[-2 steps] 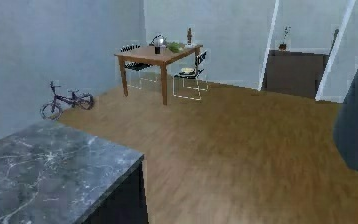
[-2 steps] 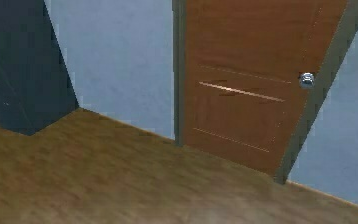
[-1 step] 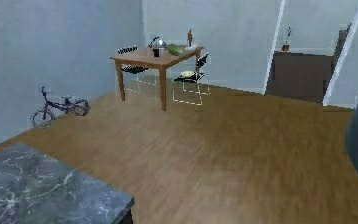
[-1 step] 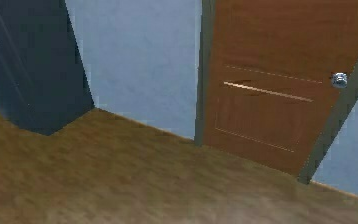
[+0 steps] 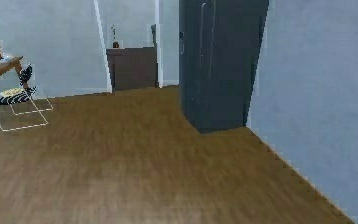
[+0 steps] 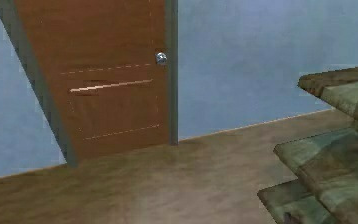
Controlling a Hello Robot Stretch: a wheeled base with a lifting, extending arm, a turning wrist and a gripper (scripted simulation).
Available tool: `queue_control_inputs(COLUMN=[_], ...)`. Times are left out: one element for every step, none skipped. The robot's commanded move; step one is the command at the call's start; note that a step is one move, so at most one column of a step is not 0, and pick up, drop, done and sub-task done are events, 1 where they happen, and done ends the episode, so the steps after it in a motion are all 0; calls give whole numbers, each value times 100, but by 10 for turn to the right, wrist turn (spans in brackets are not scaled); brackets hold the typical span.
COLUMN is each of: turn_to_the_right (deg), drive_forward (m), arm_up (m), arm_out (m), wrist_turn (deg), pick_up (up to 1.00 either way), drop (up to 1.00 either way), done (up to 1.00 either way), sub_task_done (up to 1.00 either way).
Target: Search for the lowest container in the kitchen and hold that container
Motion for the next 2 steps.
queue_control_inputs(turn_to_the_right=[450,270], drive_forward=[0,0], arm_up=[0,0], arm_out=[0,0], wrist_turn=[0,0], pick_up=[0,0], drop=[0,0], done=[0,0], sub_task_done=[0,0])
